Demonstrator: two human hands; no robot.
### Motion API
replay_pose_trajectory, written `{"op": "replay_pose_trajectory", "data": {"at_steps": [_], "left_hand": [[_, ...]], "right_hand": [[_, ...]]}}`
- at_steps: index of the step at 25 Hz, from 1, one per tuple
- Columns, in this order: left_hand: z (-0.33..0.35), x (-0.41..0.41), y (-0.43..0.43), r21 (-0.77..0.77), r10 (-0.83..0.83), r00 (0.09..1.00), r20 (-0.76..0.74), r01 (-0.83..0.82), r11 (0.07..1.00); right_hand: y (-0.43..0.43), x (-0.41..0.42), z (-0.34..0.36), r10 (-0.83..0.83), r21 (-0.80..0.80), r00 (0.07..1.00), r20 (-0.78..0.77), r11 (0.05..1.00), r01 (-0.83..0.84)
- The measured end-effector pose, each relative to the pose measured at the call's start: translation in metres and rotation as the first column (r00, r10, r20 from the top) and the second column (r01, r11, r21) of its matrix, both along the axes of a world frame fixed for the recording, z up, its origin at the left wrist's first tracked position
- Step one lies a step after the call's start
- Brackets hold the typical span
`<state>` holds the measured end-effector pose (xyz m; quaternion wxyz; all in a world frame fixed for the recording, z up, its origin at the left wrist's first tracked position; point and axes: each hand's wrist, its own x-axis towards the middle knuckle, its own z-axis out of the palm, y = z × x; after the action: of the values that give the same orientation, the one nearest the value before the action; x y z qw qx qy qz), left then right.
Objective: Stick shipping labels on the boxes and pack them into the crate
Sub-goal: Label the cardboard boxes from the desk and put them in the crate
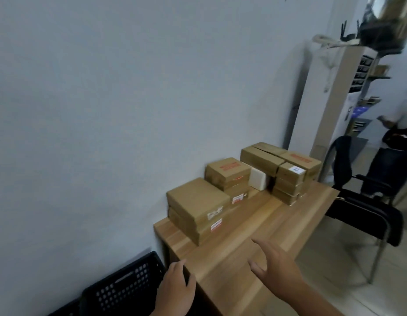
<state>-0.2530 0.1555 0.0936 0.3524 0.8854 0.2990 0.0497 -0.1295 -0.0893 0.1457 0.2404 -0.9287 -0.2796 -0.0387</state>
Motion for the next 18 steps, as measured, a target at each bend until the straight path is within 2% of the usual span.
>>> {"op": "replay_pose_trajectory", "data": {"at_steps": [3, 5, 11, 16, 18], "left_hand": [[0.004, 0.05, -0.033, -0.005, 0.004, 0.999, 0.032, -0.004, 1.0], [0.006, 0.086, -0.028, 0.005, 0.063, 0.997, 0.046, -0.063, 0.998], [-0.011, 0.188, 0.029, -0.043, 0.263, 0.962, 0.073, -0.26, 0.965], [-0.024, 0.223, 0.06, -0.088, 0.424, 0.904, 0.048, -0.419, 0.904], [-0.028, 0.235, 0.069, -0.107, 0.46, 0.888, 0.02, -0.456, 0.884]], "right_hand": [[-0.029, 0.058, -0.008, -0.031, 0.017, 0.996, -0.088, 0.999, 0.032], [-0.025, 0.1, -0.014, -0.055, 0.038, 0.989, -0.139, 0.997, 0.061], [0.031, 0.215, -0.036, -0.028, 0.062, 0.972, -0.233, 0.997, 0.043], [0.095, 0.285, -0.053, 0.041, 0.045, 0.944, -0.329, 0.999, -0.028], [0.123, 0.312, -0.06, 0.067, 0.086, 0.918, -0.39, 0.996, -0.036]]}}
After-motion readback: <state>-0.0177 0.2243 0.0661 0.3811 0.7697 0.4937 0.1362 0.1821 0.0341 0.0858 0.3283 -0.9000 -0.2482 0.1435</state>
